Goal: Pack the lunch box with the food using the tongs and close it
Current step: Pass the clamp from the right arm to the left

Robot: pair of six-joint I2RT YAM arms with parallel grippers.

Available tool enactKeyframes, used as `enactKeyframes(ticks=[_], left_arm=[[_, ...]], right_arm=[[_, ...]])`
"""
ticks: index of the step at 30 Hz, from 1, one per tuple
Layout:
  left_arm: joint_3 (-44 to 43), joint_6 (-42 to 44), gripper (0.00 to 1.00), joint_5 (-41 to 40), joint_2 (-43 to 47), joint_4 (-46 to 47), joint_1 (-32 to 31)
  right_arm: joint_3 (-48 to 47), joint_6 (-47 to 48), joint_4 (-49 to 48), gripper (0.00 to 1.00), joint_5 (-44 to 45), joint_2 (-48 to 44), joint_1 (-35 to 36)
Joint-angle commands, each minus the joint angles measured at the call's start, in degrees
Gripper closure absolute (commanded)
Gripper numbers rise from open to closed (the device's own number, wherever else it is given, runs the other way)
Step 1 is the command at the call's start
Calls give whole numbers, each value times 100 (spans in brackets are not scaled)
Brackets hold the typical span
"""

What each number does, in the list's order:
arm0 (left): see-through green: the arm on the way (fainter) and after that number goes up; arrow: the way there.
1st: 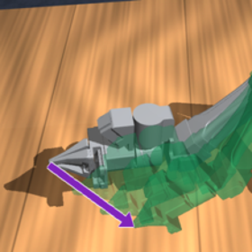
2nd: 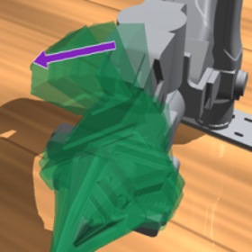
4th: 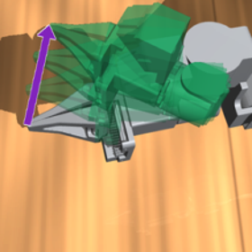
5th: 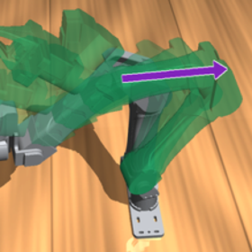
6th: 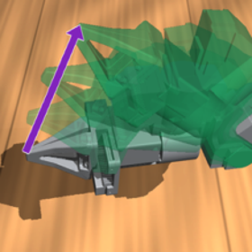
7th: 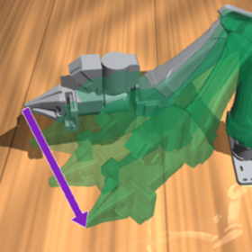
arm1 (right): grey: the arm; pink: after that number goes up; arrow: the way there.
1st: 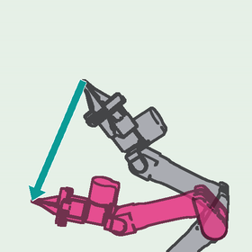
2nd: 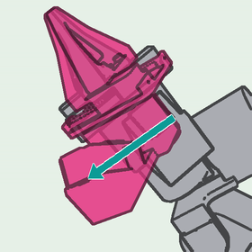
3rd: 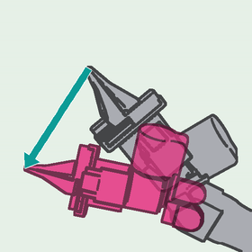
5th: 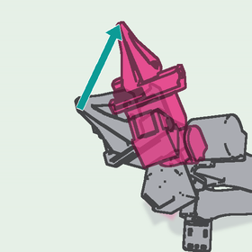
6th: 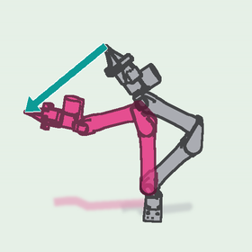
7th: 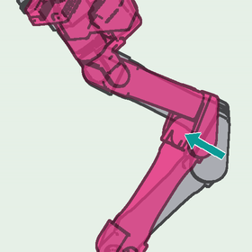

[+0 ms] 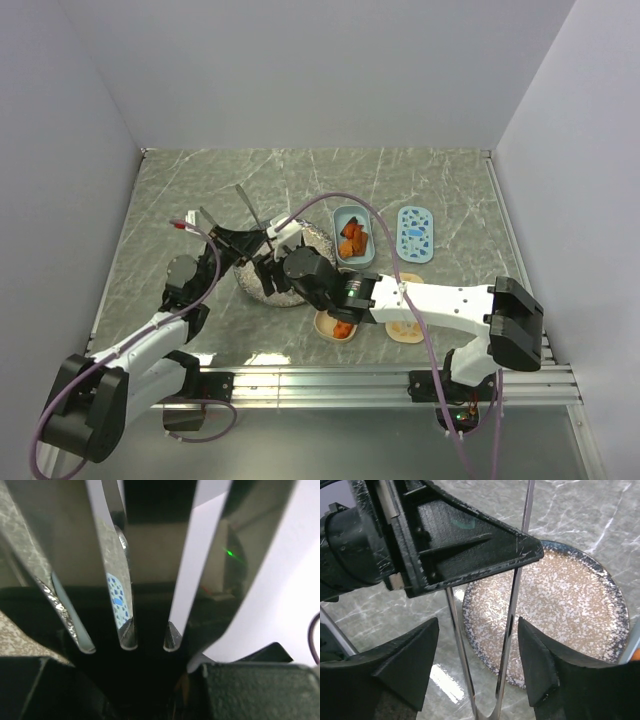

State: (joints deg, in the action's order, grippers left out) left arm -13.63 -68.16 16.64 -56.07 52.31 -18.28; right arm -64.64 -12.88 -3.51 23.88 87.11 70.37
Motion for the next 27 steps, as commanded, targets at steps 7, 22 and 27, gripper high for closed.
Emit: enactKeyframes(ticks=[7, 22, 27], left_arm=[[-693, 224, 78, 277, -623, -72, 957], [-2819, 1513, 84, 2028, -3621, -1799, 2883], [-3084, 2569, 83, 1203, -2963, -3628, 2988]], right_arm=[[320, 119, -440, 8, 652, -730, 47], [1717, 515, -1187, 5, 522, -2848, -980], [1973, 471, -1380, 5, -110, -3367, -1736]])
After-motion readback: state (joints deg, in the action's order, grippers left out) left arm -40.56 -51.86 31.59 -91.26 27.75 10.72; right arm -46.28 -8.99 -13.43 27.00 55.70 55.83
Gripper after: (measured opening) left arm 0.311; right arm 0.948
